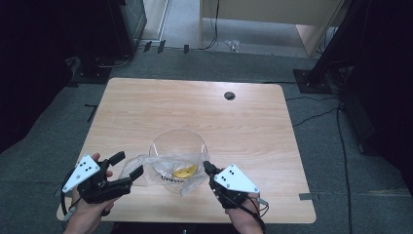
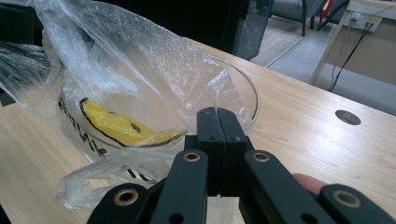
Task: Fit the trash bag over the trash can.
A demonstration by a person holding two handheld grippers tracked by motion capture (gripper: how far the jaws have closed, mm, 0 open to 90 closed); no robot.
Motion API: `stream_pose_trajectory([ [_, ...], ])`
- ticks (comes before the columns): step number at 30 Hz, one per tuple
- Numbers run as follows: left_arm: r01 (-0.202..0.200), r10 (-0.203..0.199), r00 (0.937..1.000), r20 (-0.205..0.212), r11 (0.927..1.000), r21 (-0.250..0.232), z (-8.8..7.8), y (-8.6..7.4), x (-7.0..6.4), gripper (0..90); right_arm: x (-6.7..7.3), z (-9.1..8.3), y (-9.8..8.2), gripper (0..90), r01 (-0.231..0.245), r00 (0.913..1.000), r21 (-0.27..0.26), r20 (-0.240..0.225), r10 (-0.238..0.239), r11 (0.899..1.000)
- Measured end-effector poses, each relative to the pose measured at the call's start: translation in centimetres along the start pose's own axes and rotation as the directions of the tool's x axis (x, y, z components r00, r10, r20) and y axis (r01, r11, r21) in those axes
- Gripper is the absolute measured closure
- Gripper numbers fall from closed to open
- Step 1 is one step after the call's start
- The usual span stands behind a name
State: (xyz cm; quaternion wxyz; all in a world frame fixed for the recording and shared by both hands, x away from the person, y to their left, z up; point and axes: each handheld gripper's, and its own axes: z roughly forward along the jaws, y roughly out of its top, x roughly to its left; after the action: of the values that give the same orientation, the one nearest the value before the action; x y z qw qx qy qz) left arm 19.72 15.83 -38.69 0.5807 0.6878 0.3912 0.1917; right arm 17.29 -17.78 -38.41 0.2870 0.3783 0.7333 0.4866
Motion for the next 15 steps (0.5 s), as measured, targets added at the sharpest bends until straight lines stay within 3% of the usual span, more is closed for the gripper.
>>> stream_pose_trajectory([
  [1,-0.005,0.005,1.0000,0.004,1.0000,-0.008,0.0,0.0,0.0,41.2,0.0,0.1,0.0,90.0,0.002,1.0000,0.002,-0.003,-0.002,1.000],
  [3,-0.012,0.012,0.9999,0.004,0.9997,-0.022,0.0,0.1,0.1,54.5,0.0,0.2,0.1,90.0,-0.005,1.0000,0.006,-0.004,0.005,1.000],
  [6,0.012,-0.012,0.9998,-0.014,0.9999,-0.010,0.5,0.2,0.3,70.2,-0.2,0.4,0.2,90.0,-0.007,1.0000,0.006,-0.004,0.007,1.000],
  [10,0.023,-0.022,0.9987,-0.045,0.9995,0.023,1.8,0.1,0.7,78.9,-0.5,0.9,0.2,90.0,-0.008,0.9998,0.015,0.018,0.007,1.000],
  [15,0.029,-0.022,0.9950,-0.098,0.9965,0.078,4.0,0.0,1.3,82.4,-1.3,2.0,0.0,90.0,-0.018,0.9980,0.030,0.061,0.016,0.999],
])
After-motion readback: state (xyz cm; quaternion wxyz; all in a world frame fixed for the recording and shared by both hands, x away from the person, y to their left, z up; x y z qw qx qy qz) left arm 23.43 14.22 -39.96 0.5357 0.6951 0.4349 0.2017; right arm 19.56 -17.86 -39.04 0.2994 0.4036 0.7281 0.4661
